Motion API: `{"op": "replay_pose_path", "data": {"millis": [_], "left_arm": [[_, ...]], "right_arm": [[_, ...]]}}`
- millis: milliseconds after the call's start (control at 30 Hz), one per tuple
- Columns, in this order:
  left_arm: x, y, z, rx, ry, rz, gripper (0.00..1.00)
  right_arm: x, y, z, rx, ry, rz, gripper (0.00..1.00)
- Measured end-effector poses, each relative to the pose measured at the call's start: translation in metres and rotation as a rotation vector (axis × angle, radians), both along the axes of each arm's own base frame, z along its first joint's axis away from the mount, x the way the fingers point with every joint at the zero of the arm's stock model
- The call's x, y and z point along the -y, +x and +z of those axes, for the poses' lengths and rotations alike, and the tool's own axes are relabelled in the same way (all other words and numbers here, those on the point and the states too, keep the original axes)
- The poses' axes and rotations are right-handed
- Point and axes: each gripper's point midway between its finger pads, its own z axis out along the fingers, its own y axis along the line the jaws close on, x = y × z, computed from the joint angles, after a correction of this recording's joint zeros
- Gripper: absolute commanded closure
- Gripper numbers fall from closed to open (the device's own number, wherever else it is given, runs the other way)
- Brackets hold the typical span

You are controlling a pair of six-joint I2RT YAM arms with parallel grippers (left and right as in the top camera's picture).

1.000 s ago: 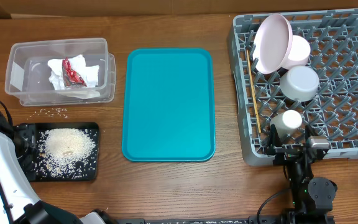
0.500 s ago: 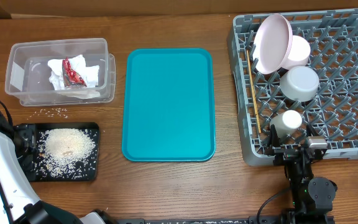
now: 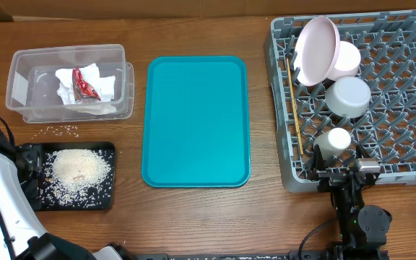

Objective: Sort waste into correct bins and load items into the dishwasher

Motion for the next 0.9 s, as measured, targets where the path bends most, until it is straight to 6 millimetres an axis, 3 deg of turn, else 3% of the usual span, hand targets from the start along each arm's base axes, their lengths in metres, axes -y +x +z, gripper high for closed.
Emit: {"op": "replay_pose_path", "data": {"millis": [367, 633, 700, 800, 900], "left_arm": [[0.001, -0.001, 0.000, -0.006, -0.004, -0.006, 0.00], [0.013, -0.008, 0.006, -0.028, -0.021, -0.069, 0.00], [0.016, 0.000, 0.013, -0.006, 0.024, -0.113, 0.00], [0.025, 0.033, 0.026, 0.063, 0.128, -0.266, 0.00], [0.058, 0.073, 0.033, 0.151, 0.218, -0.502, 0.00]], "right_arm": [[0.000, 0.000, 0.000, 0.000, 0.000, 0.001, 0.00], [0.000, 0.000, 0.000, 0.000, 0.000, 0.000, 0.00], [0.000, 0.000, 0.000, 0.000, 0.000, 0.001, 0.00], [0.000, 0.000, 0.000, 0.000, 0.000, 0.000, 0.00], [0.000, 0.000, 0.000, 0.000, 0.000, 0.001, 0.00]]}}
